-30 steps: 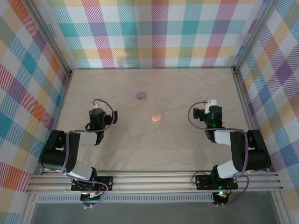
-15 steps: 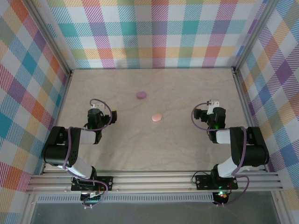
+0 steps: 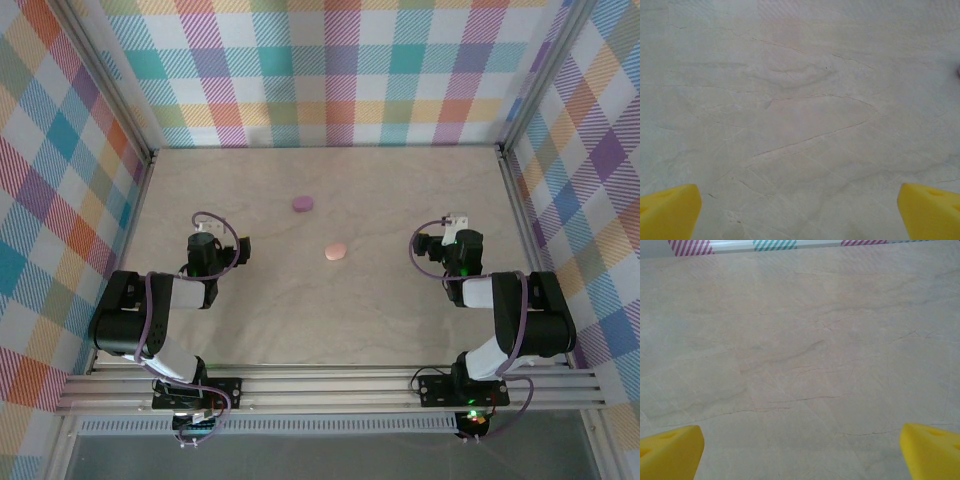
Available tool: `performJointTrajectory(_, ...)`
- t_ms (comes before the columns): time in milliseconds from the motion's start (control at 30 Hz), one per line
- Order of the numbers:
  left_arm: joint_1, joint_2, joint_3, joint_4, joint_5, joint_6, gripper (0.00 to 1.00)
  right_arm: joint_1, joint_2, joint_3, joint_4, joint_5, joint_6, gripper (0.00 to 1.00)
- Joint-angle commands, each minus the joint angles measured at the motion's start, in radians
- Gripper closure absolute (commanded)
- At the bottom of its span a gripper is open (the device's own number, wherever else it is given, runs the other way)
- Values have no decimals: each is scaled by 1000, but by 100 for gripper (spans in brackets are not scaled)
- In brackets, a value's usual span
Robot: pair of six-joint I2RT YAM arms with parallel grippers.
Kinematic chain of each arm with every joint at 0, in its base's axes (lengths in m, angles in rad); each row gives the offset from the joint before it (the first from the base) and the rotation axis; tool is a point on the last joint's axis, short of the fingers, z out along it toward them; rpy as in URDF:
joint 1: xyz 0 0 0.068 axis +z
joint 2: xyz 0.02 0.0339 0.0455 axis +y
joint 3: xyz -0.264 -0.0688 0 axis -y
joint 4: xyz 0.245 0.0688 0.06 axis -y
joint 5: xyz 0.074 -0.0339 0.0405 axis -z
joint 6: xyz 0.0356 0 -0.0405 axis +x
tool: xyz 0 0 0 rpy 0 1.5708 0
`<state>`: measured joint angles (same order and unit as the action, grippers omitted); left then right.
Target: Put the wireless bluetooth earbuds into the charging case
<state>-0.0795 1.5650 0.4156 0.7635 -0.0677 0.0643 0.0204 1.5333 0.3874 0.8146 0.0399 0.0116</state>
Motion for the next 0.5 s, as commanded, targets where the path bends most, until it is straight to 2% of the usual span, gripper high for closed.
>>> performJointTrajectory(0, 9, -2, 6, 39, 17, -15, 0, -6, 1, 19, 24, -18, 2, 0)
performJointTrajectory(467, 9, -1, 7, 39, 16, -14, 0, -6, 2, 22, 21, -23, 3, 0)
